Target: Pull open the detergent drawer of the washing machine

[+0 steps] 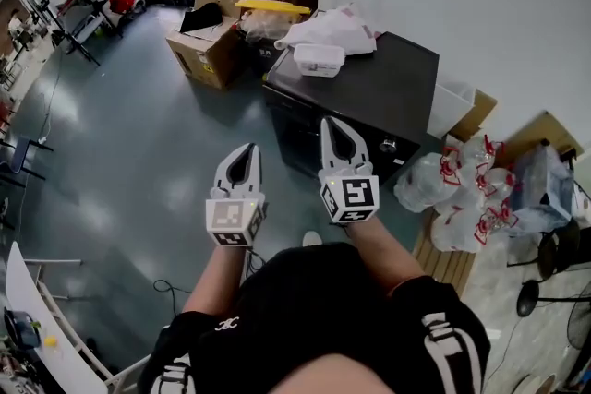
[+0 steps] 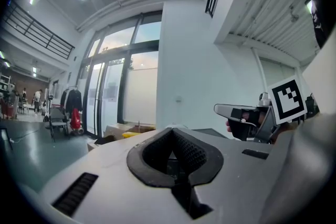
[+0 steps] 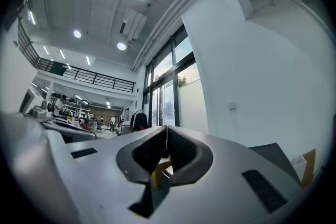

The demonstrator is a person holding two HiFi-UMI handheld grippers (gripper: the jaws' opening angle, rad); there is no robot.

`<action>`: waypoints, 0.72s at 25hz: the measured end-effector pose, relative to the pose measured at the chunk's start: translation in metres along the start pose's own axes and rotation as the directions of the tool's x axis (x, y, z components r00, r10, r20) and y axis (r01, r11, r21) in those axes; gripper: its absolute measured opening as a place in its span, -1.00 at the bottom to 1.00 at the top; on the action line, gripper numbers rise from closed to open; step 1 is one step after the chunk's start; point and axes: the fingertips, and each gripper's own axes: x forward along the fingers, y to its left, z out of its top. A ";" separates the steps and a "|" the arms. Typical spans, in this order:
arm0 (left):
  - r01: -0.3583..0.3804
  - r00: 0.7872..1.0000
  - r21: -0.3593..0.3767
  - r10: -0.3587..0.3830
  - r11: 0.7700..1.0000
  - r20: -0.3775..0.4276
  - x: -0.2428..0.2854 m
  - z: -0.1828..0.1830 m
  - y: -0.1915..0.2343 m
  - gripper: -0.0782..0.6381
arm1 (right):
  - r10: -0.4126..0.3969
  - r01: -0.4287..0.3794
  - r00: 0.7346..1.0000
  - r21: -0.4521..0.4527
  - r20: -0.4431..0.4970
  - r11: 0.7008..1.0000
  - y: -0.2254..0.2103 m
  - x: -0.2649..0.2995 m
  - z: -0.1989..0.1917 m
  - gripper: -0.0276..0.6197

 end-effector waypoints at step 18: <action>0.013 1.000 -0.002 -0.013 1.000 -0.014 0.158 0.004 0.037 -0.78 | -0.018 0.018 0.999 -0.015 -0.028 1.000 -0.080 0.113 -0.033 -0.89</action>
